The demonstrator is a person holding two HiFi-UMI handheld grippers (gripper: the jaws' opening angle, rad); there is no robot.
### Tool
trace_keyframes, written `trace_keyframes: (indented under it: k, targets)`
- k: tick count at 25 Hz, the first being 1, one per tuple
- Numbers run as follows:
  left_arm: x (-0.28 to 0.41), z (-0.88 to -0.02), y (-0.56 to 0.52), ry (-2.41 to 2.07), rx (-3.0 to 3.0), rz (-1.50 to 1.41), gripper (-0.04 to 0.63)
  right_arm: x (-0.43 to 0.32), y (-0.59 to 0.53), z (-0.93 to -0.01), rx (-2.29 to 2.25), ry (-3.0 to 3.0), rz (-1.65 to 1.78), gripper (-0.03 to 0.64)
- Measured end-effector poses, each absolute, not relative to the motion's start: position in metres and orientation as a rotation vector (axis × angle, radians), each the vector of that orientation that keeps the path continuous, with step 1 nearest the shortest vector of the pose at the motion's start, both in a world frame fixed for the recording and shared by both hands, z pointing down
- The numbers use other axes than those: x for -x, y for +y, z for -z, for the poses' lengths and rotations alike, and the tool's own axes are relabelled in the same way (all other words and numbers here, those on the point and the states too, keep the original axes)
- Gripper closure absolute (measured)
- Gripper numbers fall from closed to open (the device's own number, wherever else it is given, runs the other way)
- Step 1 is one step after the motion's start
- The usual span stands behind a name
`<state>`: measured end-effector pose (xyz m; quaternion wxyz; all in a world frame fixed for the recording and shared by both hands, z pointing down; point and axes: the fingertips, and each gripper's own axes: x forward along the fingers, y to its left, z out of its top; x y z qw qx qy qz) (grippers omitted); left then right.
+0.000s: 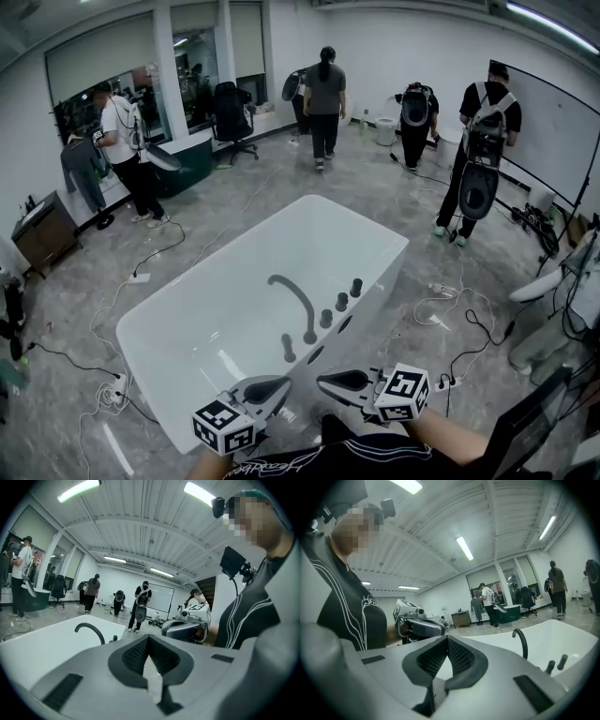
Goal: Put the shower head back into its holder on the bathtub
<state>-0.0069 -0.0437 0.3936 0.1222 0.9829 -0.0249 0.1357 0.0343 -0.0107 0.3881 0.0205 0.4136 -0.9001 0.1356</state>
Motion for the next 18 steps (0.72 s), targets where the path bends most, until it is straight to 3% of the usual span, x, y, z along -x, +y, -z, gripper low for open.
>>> trace_keyframes:
  k: [18]
  targets:
    - [0.019, -0.405, -0.053, -0.092, -2.836, -0.371, 0.591, -0.020, -0.019, -0.397, -1.278, -2.780, -0.465, 0.603]
